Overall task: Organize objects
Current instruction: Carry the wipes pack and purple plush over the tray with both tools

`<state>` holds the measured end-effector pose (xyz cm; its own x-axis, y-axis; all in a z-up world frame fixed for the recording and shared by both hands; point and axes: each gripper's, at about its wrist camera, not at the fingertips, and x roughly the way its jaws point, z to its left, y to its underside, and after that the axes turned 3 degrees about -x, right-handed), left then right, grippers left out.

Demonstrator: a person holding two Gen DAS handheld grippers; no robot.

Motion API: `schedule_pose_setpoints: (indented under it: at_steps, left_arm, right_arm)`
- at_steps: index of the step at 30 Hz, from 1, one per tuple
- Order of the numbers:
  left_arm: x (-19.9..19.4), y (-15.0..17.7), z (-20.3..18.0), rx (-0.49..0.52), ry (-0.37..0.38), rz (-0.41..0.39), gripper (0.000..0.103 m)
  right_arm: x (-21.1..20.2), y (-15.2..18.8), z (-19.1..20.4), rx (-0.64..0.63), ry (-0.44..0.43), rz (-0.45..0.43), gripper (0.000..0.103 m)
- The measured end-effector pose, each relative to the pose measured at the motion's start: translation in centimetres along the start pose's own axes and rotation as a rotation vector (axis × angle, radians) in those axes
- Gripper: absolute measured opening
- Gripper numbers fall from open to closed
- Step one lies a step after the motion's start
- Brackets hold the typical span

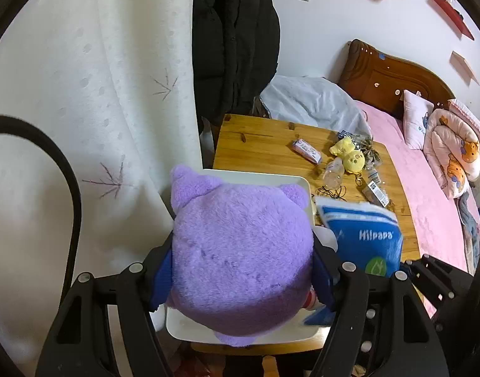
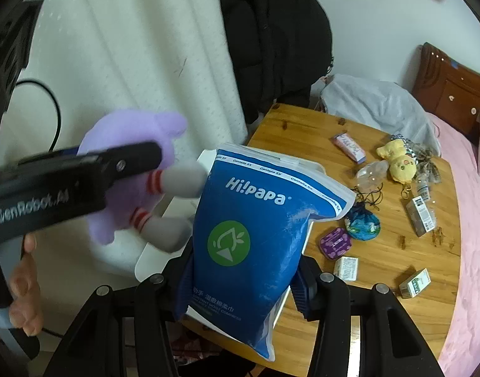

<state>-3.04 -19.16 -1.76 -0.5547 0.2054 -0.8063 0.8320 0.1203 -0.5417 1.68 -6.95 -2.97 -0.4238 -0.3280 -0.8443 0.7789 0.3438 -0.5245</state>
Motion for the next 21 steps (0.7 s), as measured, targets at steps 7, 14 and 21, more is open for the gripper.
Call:
schedule_pose_setpoints:
  at_steps: [7,14,21]
  left_arm:
    - [0.9,-0.1,1.4,-0.026,-0.026,-0.003,0.078]
    - [1.8,-0.1,2.3,-0.061,-0.044,0.032,0.089]
    - [2.0,-0.4,2.8,-0.067,-0.067,0.025,0.093]
  right_arm:
    - [1.9,0.2,0.9,-0.002,0.004,0.059,0.056]
    - [2.6,-0.1,1.5,-0.026,0.033,0.072,0.067]
    - [2.8,-0.5,1.2,-0.023,0.036,0.07,0.073]
